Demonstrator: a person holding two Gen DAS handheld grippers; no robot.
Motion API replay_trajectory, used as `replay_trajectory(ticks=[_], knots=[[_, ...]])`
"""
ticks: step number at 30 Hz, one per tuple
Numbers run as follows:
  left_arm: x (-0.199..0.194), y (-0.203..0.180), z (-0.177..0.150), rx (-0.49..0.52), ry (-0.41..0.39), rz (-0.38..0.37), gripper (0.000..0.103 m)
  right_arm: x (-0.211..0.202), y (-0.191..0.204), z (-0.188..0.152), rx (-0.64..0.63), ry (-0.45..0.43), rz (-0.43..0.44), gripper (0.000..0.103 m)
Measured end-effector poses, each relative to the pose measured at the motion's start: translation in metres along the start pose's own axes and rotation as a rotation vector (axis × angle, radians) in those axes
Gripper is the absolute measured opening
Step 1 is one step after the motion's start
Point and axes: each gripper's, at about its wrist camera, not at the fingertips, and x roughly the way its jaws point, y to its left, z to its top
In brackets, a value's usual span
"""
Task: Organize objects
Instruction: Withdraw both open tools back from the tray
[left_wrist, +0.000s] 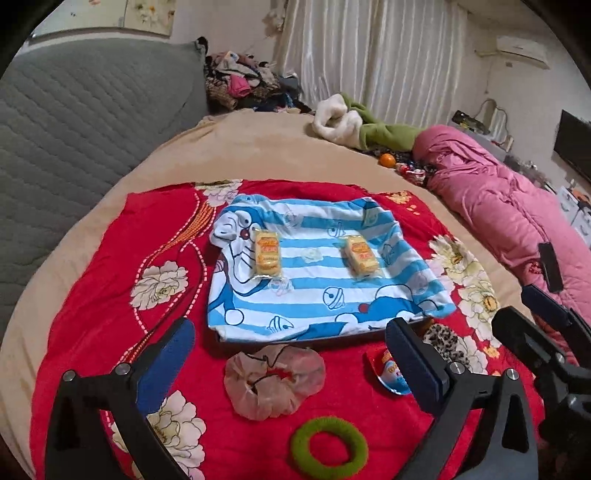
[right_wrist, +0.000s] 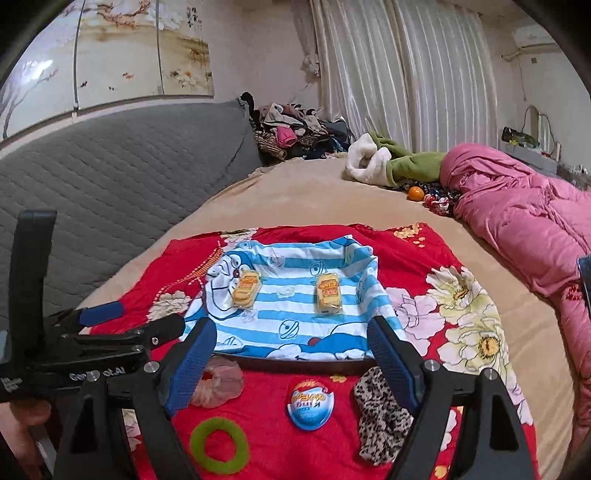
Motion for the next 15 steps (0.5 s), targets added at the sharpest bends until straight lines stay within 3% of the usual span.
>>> replay_trajectory(ticks=[6, 15], knots=[[-0.019, 0.005, -0.008, -0.044, -0.038, -0.049, 0.103, -0.016, 0.002, -0.005, -0.001, -0.014, 0.007, 0.083], [-0.045, 0.004, -0.026, -0.032, -0.085, -0.004, 0.103, -0.048, 0.006, -0.016, -0.006, -0.06, 0.0, 0.083]])
